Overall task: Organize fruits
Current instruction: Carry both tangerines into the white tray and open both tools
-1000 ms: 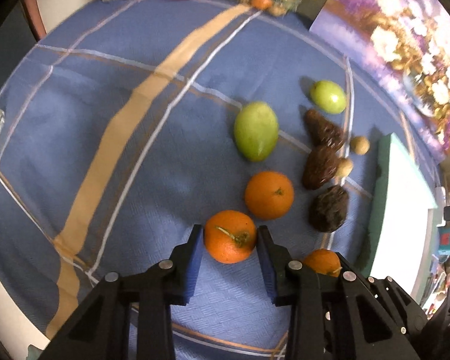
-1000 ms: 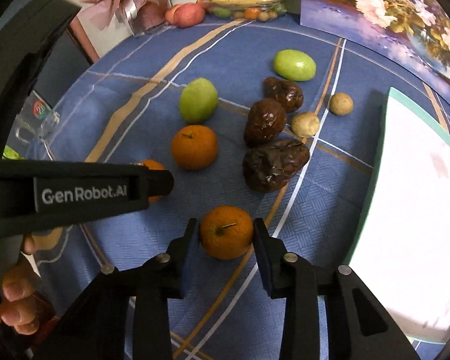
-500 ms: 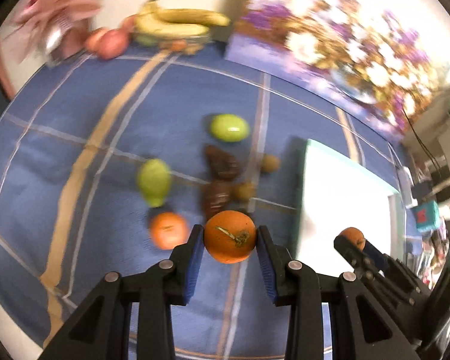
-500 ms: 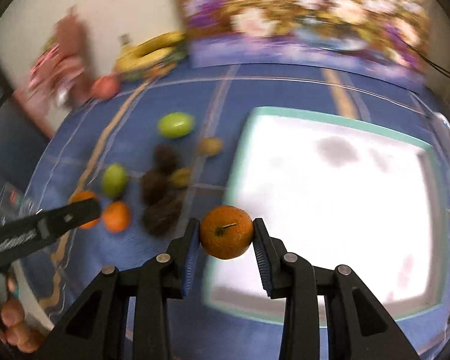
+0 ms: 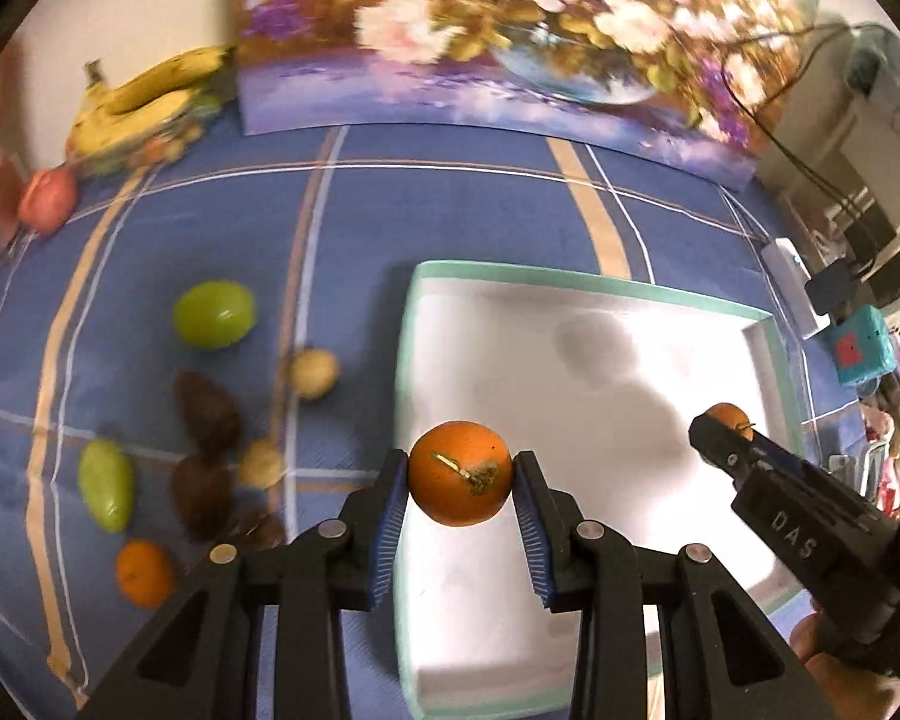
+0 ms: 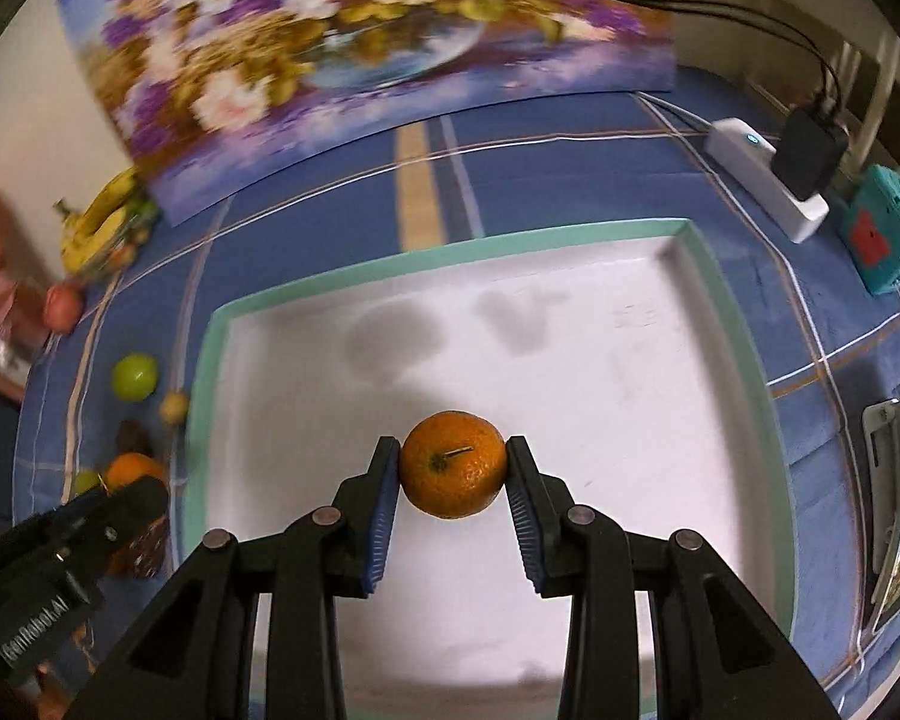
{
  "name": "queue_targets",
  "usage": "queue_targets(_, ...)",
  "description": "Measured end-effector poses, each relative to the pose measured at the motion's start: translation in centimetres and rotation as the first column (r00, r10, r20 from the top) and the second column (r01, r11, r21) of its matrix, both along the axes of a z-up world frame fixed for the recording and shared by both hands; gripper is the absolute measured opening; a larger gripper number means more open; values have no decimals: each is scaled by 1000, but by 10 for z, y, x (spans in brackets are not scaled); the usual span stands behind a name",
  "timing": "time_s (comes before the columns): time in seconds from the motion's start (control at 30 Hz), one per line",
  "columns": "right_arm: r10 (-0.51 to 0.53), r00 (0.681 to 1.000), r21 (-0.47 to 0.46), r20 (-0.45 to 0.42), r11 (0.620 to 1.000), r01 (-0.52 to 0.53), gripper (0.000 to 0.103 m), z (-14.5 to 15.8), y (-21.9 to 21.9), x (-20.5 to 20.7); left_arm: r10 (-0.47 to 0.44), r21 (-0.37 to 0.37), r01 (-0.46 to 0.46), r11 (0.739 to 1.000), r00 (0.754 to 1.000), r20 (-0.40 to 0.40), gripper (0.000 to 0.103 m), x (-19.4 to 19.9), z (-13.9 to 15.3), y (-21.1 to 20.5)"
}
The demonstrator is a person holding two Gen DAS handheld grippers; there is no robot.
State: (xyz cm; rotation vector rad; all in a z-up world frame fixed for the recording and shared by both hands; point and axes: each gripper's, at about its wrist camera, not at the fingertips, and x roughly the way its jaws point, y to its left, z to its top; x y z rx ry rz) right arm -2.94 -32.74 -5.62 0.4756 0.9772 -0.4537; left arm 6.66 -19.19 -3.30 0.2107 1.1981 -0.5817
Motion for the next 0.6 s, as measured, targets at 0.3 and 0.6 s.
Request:
queue_targets(0.3,-67,998,37,-10,997,68,37,-13,-41,-2,-43,60,44,997,999,-7,38,4,-31,-38)
queue_targets(0.6,-66,996,40,-52,997,68,37,-27,-44,-2,-50,77,51,996,999,-15,38,-1,-37,-40)
